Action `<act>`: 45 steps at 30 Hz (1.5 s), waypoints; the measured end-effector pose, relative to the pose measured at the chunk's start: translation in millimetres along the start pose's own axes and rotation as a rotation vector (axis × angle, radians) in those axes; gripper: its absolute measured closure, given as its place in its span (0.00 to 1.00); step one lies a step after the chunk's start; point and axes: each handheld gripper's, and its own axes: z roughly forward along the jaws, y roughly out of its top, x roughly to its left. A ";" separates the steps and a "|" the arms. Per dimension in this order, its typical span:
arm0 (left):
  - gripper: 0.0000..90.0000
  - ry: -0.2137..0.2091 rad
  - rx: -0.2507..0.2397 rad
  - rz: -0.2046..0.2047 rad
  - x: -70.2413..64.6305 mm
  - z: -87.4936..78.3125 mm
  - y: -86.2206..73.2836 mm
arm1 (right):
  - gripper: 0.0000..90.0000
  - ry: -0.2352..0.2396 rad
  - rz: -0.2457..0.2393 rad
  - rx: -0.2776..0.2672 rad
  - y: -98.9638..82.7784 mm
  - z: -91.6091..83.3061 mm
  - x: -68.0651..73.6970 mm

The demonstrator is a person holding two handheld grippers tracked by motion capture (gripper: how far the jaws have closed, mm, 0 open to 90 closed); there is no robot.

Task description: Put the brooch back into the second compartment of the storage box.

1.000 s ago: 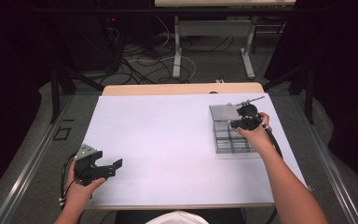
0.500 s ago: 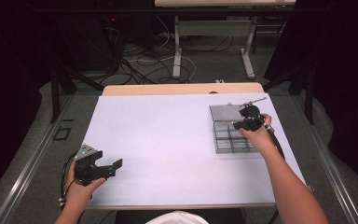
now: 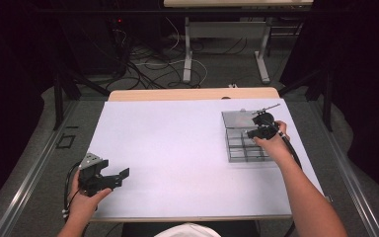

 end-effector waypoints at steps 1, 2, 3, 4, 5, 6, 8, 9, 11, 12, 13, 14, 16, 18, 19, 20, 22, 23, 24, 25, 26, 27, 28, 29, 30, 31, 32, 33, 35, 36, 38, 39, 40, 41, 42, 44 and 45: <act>0.08 0.000 0.000 0.000 -0.1 0.0 0.0 | 0.89 0.003 -0.010 0.003 -0.2 0.5 -0.2; 0.08 0.000 0.001 0.000 -0.2 0.1 0.0 | 0.89 -0.004 -0.013 0.007 -0.6 1.4 0.2; 0.08 0.000 0.001 0.000 -0.2 0.2 0.0 | 0.89 0.005 -0.018 0.012 -1.0 1.7 0.2; 0.08 0.000 0.001 0.001 -0.2 0.2 0.0 | 0.89 -0.003 -0.025 0.019 -1.3 2.6 -0.1; 0.08 -0.001 0.005 0.002 -0.1 0.0 0.2 | 0.89 -0.012 -0.034 0.021 -1.7 3.4 -0.4; 0.08 -0.001 0.004 0.002 -0.1 0.1 0.1 | 0.89 -0.020 -0.043 0.026 -2.2 4.7 -1.3; 0.08 0.001 0.000 0.001 -0.3 0.2 0.0 | 0.89 -0.018 -0.044 0.030 -2.4 5.0 -1.9; 0.08 0.000 0.001 0.001 -0.2 0.1 0.0 | 0.89 -0.022 -0.048 0.032 -2.6 5.3 -2.6; 0.08 -0.002 0.006 0.002 -0.1 -0.1 0.2 | 0.89 -0.019 -0.050 0.032 -2.8 6.4 -3.2; 0.08 -0.002 0.006 0.002 0.0 0.0 0.2 | 0.89 -0.023 -0.056 0.034 -3.0 6.8 -3.8; 0.08 -0.002 0.006 0.002 -0.1 -0.1 0.2 | 0.89 -0.027 -0.050 0.037 -3.0 7.4 -3.4; 0.08 -0.002 0.005 0.002 -0.1 0.0 0.2 | 0.89 -0.032 -0.048 0.030 -3.1 8.5 -3.1; 0.08 -0.002 0.006 0.002 -0.1 -0.1 0.2 | 0.87 -0.029 -0.069 0.035 -3.1 9.6 -3.2; 0.08 0.000 0.001 0.001 -0.3 0.1 0.0 | 0.83 -0.037 -0.073 0.031 -3.2 9.9 -3.0; 0.08 0.000 0.000 0.001 -0.2 0.1 0.0 | 0.80 -0.039 -0.073 0.026 -3.1 9.9 -2.8; 0.08 0.000 0.000 0.001 -0.1 0.0 0.0 | 0.79 -0.040 -0.068 0.023 -2.9 10.0 -2.9; 0.08 0.001 -0.001 0.001 0.0 -0.1 0.0 | 0.76 -0.036 -0.072 0.013 -2.8 9.3 -2.6; 0.08 0.001 -0.001 0.001 0.0 -0.1 0.0 | 0.73 -0.032 -0.073 0.010 -2.8 8.8 -2.4; 0.08 0.000 -0.001 0.001 -0.1 -0.2 0.0 | 0.71 -0.037 -0.065 0.005 -2.8 8.7 -1.7; 0.08 0.000 -0.001 0.001 -0.1 -0.1 0.0 | 0.70 -0.039 -0.066 0.004 -2.8 8.2 -1.8; 0.08 0.000 -0.001 0.001 -0.1 -0.1 0.0 | 0.69 -0.034 -0.058 0.003 -2.9 8.0 -1.2; 0.08 0.000 0.000 0.000 -0.3 0.0 0.1 | 0.67 -0.034 -0.055 0.002 -2.7 7.8 -0.9; 0.08 0.001 -0.001 0.001 -0.4 0.0 0.2 | 0.65 -0.030 -0.054 0.001 -2.3 7.3 -0.5; 0.08 0.000 -0.002 0.001 -0.6 -0.2 0.3 | 0.64 -0.037 -0.056 -0.009 -1.8 7.3 0.1; 0.08 0.001 0.000 0.002 -0.8 -0.6 0.4 | 0.63 -0.035 -0.052 -0.011 -1.2 6.2 1.6; 0.08 -0.001 -0.002 0.002 -0.7 -0.5 0.4 | 0.61 -0.031 -0.055 -0.017 -0.7 5.7 2.6; 0.08 0.000 -0.003 0.001 -0.7 -0.3 0.3 | 0.60 -0.029 -0.056 -0.022 -0.3 5.0 4.1; 0.08 0.001 -0.002 0.001 -0.5 -0.2 0.3 | 0.58 -0.028 -0.069 -0.029 0.2 4.3 5.1; 0.08 0.001 0.000 0.002 -0.2 -0.4 0.3 | 0.56 -0.026 -0.074 -0.032 1.1 2.8 8.6; 0.08 0.000 0.001 0.003 -0.1 -0.8 0.4 | 0.55 -0.024 -0.075 -0.037 1.5 1.6 9.7; 0.08 -0.001 0.000 0.003 0.0 -1.2 0.5 | 0.51 -0.016 -0.067 -0.048 2.4 0.5 12.7; 0.08 0.001 -0.002 0.004 -0.1 -1.2 0.5 | 0.50 -0.007 -0.064 -0.052 2.8 0.3 14.5; 0.08 0.004 -0.003 0.003 -0.3 -1.0 0.4 | 0.49 -0.004 -0.061 -0.050 3.0 -0.7 16.4; 0.08 0.006 -0.009 0.002 -0.5 -0.5 0.1 | 0.47 -0.002 -0.063 -0.049 3.4 -1.3 18.0; 0.08 0.009 -0.013 0.001 -0.7 0.0 -0.1 | 0.46 0.007 -0.064 -0.053 3.6 -2.0 19.7; 0.08 0.008 -0.012 0.000 -0.9 0.2 -0.1 | 0.44 0.021 -0.070 -0.060 3.9 -3.2 23.5; 0.08 0.008 -0.012 0.000 -1.0 0.2 -0.1 | 0.43 0.022 -0.071 -0.065 4.2 -4.3 25.9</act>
